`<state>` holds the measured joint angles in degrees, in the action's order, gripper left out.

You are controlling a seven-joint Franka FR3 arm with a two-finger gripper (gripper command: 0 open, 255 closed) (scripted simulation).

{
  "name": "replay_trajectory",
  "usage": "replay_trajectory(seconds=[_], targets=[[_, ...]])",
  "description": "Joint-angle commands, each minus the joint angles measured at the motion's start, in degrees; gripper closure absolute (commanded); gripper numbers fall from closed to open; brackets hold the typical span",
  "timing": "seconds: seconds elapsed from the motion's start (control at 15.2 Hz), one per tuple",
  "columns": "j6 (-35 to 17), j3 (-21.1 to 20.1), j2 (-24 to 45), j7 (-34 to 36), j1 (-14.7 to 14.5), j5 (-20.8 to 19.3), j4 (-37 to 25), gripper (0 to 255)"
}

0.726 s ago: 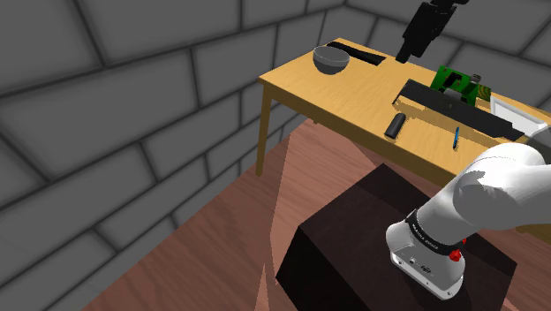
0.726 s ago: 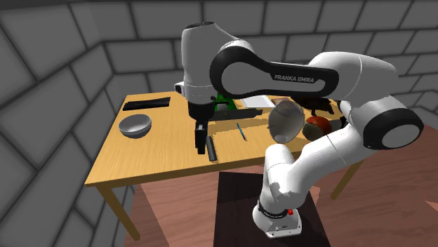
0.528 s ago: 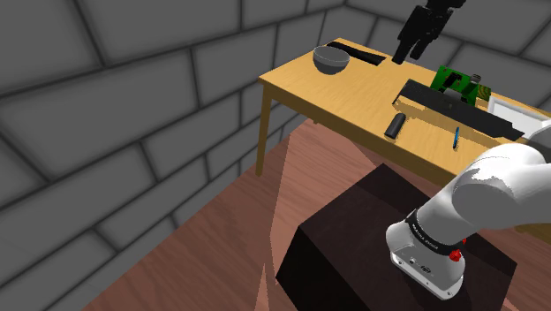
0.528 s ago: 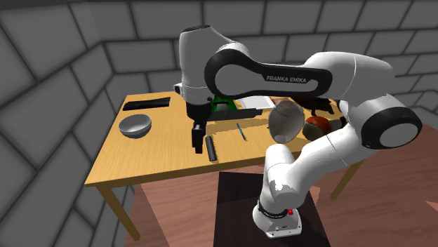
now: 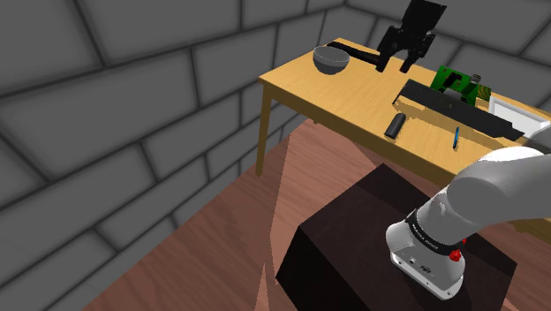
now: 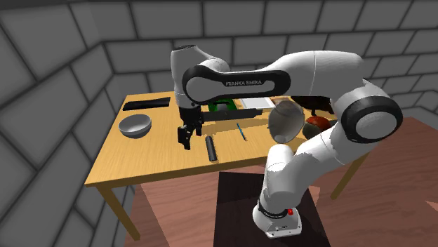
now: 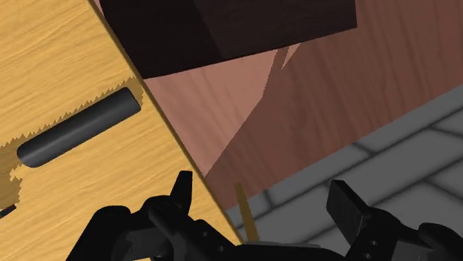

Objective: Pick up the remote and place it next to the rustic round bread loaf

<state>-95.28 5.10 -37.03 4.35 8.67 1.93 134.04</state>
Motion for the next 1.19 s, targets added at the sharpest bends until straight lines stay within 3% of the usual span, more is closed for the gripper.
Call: replay_trajectory(seconds=[0.0,1.12], targets=[[-2.7,1.0,2.6,2.2,1.7,0.0,0.7,0],[-20.3,12.2,22.6,17.3,14.9,1.6,4.3,0]])
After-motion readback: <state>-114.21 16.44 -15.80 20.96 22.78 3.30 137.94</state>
